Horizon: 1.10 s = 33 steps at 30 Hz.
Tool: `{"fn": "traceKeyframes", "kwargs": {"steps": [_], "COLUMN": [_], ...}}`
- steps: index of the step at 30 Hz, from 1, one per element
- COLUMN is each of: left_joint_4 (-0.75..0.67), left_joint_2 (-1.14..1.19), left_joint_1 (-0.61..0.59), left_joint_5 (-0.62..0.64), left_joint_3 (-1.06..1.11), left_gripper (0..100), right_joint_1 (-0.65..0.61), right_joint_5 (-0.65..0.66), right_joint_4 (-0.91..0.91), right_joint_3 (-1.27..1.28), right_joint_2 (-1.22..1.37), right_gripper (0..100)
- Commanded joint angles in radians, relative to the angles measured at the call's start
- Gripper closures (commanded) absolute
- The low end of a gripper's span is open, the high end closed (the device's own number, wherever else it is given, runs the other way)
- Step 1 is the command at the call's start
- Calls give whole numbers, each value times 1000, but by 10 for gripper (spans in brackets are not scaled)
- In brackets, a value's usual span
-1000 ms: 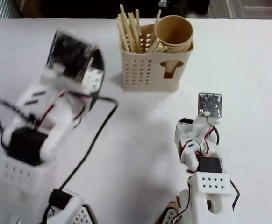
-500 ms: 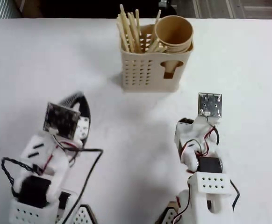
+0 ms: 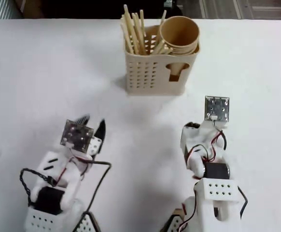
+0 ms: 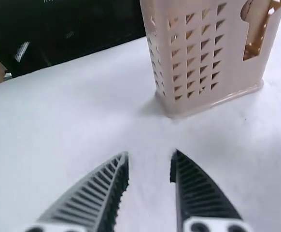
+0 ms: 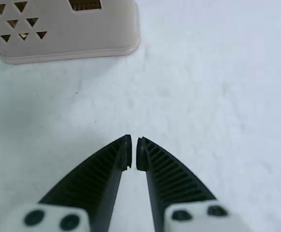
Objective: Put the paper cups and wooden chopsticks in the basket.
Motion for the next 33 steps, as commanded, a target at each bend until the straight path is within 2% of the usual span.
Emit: {"fn": "traceKeyframes", "kwargs": {"steps": [1,8,11,20,28,33], "left_joint_4": [-23,-25,-25,-5,218,249], "left_joint_2": [-12,-12,-12,-7,-7,-7], "left_joint_1": [-4,-4,-4,-5,-5,-130], "left_joint_5": [5,12,12,12,6,12], "left_joint_3": [38,81,109,110,110,110], "left_gripper": [823,823,823,826,824,823], "right_joint_1": [5,-4,-58,-94,-269,-303], "right_joint_5": [-8,-9,-9,0,2,2], "right_joint_4": [-7,137,193,196,113,174], "right_joint_3": [0,114,187,192,318,319], "right_joint_2": [-85,-498,-697,-674,-687,-685], "right_gripper": [968,981,981,981,981,981]}}
